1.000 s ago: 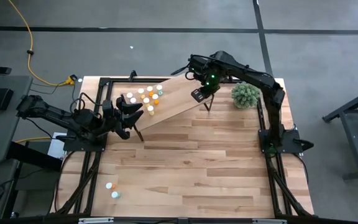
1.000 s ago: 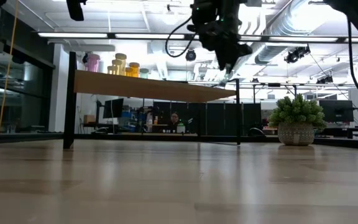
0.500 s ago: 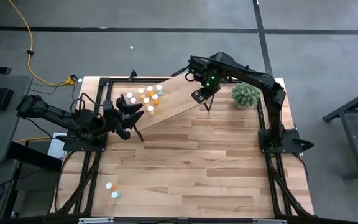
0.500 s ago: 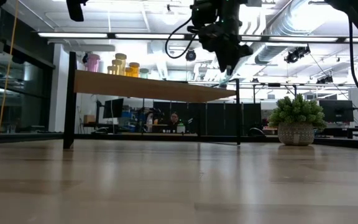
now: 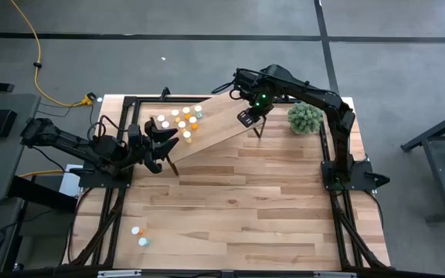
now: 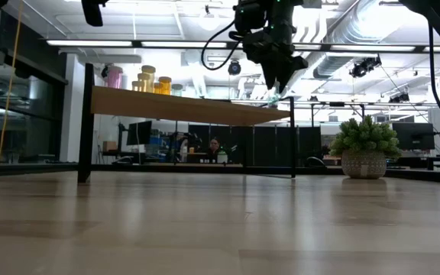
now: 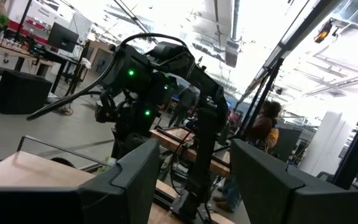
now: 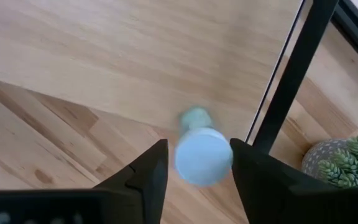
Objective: Pick and place medicine bottles onto shelf by color
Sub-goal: Put the right blue pill bottle on the shelf aligned with the other blue pill bottle
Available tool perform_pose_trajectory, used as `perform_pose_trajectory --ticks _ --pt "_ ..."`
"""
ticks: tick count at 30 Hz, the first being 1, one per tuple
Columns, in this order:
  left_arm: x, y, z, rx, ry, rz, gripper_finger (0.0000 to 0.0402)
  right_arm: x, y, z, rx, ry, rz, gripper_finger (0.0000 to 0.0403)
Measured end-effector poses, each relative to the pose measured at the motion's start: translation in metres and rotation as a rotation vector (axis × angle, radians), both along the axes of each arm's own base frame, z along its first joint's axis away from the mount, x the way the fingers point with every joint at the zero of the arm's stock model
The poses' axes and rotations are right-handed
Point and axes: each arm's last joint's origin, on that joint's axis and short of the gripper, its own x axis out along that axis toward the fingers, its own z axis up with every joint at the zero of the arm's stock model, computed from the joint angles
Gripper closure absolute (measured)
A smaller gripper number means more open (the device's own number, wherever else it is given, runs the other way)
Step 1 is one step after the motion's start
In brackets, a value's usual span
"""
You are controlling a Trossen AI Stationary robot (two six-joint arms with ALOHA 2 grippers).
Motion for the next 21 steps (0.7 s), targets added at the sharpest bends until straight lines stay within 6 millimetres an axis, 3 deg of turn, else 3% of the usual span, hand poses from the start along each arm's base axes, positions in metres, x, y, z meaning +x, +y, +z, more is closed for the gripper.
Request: perform_pose_trajectory --ticks 14,21 --pt "0.0 0.0 0.0 0.001 0.0 -0.003 0.0213 0.004 -0.004 0.001 -0.074 -0.027 0.041 0.0233" --pt "0.0 0.0 0.0 0.001 0.0 -0.003 0.0213 0.012 -0.009 0.005 -0.145 -0.124 0.118 0.0233"
